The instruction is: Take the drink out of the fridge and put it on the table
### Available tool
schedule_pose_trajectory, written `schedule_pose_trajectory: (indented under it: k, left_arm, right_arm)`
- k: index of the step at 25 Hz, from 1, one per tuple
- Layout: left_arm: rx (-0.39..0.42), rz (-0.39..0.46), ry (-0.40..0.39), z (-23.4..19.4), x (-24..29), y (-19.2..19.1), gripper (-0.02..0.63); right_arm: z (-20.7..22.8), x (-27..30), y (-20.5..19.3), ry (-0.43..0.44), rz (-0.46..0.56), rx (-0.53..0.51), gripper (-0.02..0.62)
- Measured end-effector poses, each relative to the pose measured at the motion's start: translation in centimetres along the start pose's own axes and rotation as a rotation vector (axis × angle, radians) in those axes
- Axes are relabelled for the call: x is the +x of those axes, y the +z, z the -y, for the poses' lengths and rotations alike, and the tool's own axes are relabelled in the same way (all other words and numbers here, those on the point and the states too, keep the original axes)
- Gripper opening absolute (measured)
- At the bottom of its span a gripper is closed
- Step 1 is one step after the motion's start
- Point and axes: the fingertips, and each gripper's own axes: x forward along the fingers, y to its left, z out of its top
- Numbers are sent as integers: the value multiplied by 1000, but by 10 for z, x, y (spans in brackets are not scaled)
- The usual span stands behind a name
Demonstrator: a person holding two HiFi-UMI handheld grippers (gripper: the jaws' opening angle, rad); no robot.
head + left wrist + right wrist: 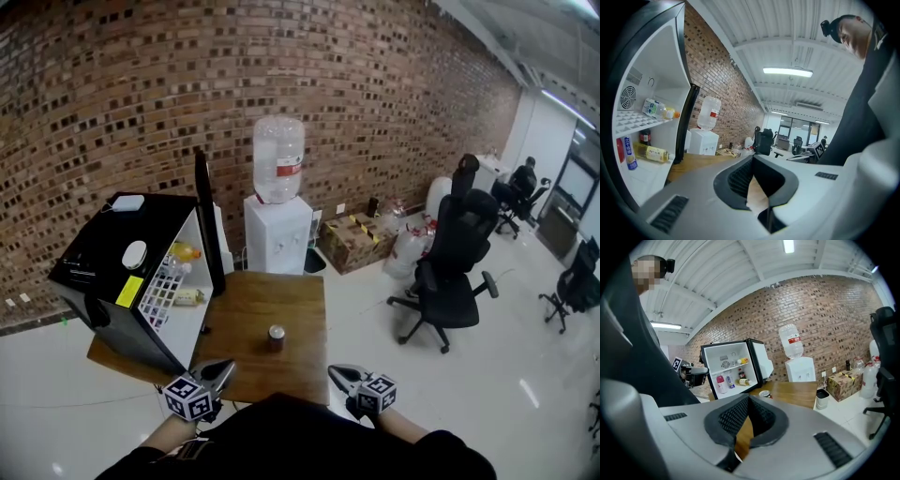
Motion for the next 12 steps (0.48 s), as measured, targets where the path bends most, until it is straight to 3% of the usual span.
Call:
schedule_pose_trajectory:
  k: [12]
  left_arm:
    - [2, -6, -14, -15, 1, 0, 3]
  right_arm:
    - [2, 14, -10, -7, -20, -4, 3]
